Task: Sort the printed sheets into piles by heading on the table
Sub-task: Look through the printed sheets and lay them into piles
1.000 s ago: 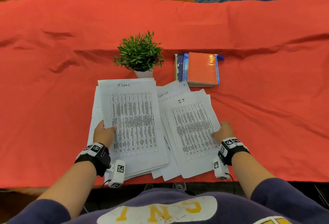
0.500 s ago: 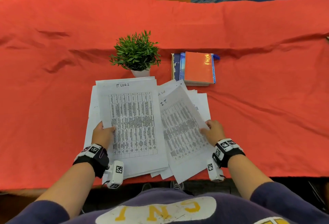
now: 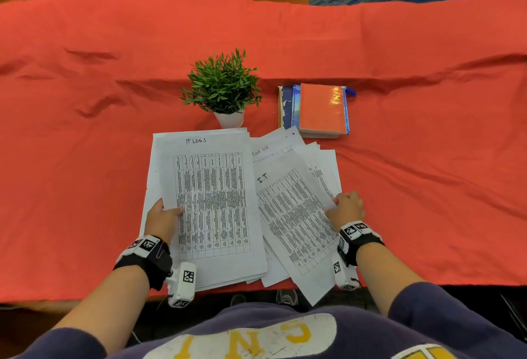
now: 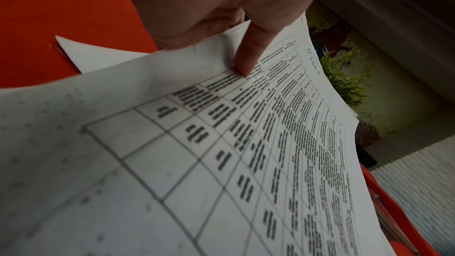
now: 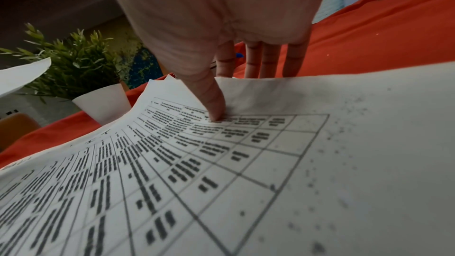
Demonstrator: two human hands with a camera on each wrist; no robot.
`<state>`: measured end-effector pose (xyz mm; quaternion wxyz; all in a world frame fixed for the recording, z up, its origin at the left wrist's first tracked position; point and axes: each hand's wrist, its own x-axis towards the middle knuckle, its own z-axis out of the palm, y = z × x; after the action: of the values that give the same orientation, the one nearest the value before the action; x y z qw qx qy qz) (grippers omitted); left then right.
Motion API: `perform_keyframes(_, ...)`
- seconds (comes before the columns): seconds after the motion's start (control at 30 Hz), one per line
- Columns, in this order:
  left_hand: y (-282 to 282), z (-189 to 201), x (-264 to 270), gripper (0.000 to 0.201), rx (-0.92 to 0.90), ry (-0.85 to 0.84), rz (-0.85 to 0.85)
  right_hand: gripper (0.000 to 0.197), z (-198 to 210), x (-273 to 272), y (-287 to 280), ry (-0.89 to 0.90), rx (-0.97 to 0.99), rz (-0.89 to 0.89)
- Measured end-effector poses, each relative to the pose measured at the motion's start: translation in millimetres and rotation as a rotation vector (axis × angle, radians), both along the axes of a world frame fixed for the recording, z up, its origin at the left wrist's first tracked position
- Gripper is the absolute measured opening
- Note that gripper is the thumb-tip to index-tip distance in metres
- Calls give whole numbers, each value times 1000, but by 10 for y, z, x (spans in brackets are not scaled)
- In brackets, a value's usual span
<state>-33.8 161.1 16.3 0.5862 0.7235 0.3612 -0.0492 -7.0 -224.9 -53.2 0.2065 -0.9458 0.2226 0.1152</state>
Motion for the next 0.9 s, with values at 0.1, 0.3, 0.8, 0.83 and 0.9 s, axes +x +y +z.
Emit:
perform_keyframes(0.1, 5, -10, 7, 39, -2, 0, -2, 15, -4, -40, 29, -35, -33, 8)
perform_keyframes(0.3, -23, 21, 42, 35, 3, -16, -15, 16, -4, -89, 61, -65, -69, 42)
perform_keyframes(0.8, 9, 36, 82, 36, 25, -8, -52, 50, 235, -46, 35, -175, 271, -68)
perform_keyframes(0.83, 23, 30, 89, 36, 28, -7, -56, 46, 259, -21, -10, -160, 256, -59)
perform_keyframes(0.9, 41, 24, 102, 33, 33, -5, -61, 32, 332, 17, -120, -143, 199, -20)
